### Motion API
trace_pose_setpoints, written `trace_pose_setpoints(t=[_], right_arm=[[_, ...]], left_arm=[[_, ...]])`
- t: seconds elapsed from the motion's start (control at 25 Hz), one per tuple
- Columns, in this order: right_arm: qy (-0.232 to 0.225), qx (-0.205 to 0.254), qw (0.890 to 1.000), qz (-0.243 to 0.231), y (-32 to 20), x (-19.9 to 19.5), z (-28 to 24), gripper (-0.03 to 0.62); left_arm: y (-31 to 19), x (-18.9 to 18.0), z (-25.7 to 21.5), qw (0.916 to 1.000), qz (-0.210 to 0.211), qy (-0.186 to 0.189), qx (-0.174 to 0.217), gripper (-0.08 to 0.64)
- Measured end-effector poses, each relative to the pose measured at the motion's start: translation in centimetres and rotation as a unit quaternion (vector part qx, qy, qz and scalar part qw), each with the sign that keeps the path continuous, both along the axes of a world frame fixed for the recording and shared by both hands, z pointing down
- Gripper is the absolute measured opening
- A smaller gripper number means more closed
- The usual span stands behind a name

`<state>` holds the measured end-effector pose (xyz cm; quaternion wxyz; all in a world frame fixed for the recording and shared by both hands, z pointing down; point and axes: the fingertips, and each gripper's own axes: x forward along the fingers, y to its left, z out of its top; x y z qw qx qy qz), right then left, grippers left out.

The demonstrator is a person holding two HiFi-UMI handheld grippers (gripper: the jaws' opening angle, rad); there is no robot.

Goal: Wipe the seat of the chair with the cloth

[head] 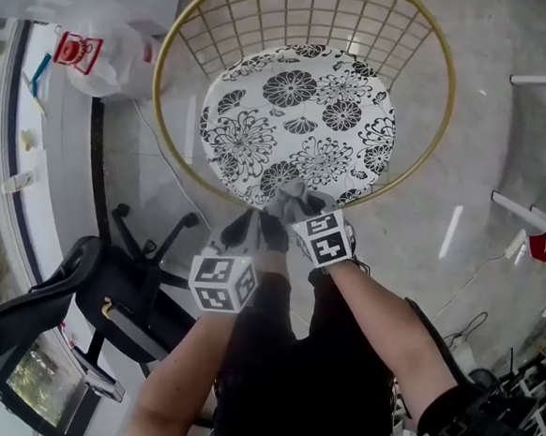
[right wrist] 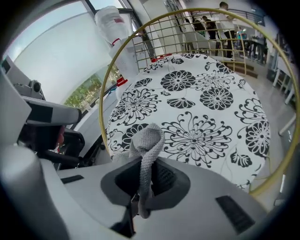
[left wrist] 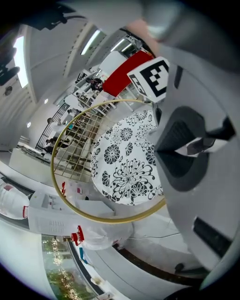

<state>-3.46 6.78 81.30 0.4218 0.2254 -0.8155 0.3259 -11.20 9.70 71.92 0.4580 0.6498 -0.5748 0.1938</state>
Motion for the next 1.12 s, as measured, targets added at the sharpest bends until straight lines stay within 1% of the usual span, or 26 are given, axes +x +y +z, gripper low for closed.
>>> trace_pose_setpoints(t=[0.12, 0.32, 0.64, 0.76, 0.96, 1.04, 1.12], right_arm=[[0.015, 0.005, 1.0, 0.014, -1.2, 2.4, 0.3, 0.028], [0.035, 0.003, 0.998, 0.045, -2.7, 6.1, 0.8, 0.028], [0.063, 0.02, 0.996, 0.059, -4.2, 10.5, 0.5, 0.028], [0.078, 0.031, 0.995, 0.06, -4.9, 12.2, 0.2, 0.028], [0.101, 0.047, 0.991, 0.08, -6.2, 15.1, -1.1, 0.028], [0.106, 0.054, 0.989, 0.087, -6.5, 15.6, -1.8, 0.028], [0.102, 0.061, 0.989, 0.087, -6.5, 15.1, -2.8, 0.028]], left_arm=[[-0.1, 1.2, 0.4, 1.0, 0.006, 0.003, -0.007, 0.008], [-1.0, 2.7, 0.6, 0.9995, -0.015, 0.025, -0.013, 0.008], [-1.9, 4.5, 0.2, 0.9997, 0.002, 0.023, -0.011, 0.008], [-1.9, 4.8, -0.1, 0.9996, 0.01, 0.023, -0.009, 0.008], [-2.1, 4.4, -0.8, 0.9996, 0.02, 0.02, -0.004, 0.008], [-2.2, 4.1, -1.3, 0.9996, 0.023, 0.018, 0.001, 0.008], [-2.1, 3.4, -1.9, 0.9996, 0.022, 0.017, 0.006, 0.008]])
